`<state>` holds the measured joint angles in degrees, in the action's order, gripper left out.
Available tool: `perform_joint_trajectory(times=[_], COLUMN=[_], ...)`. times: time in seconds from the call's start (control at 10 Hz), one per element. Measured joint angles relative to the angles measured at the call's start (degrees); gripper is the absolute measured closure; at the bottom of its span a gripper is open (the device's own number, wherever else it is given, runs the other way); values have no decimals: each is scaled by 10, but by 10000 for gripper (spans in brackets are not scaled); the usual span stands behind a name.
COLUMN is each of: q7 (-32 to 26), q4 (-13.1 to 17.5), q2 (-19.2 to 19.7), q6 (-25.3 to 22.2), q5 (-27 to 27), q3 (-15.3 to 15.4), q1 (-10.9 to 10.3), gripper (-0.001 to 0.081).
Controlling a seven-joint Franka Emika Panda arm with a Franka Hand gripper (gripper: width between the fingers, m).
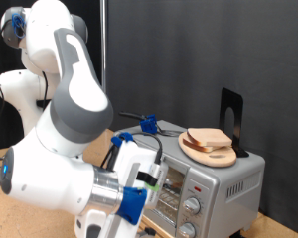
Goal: Make a piece of toast with the oven
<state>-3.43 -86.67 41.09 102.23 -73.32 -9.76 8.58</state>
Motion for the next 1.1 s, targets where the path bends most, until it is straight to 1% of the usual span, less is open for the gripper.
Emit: perform_joint_trajectory(times=[0.2, 0.3, 0.5, 0.6, 0.8, 1.1], q7=[0, 0, -30, -50, -72, -78], q4=[38, 38, 35, 29, 21, 19], q2=[42, 41, 42, 44, 56, 78], q6=[19, 17, -36, -47, -47, -31], q5=[-2, -2, -3, -3, -4, -15], q3=[1, 1, 2, 2, 2, 11], q1=[0, 0, 10, 14, 15, 12], gripper=[6, 6, 6, 6, 6, 6])
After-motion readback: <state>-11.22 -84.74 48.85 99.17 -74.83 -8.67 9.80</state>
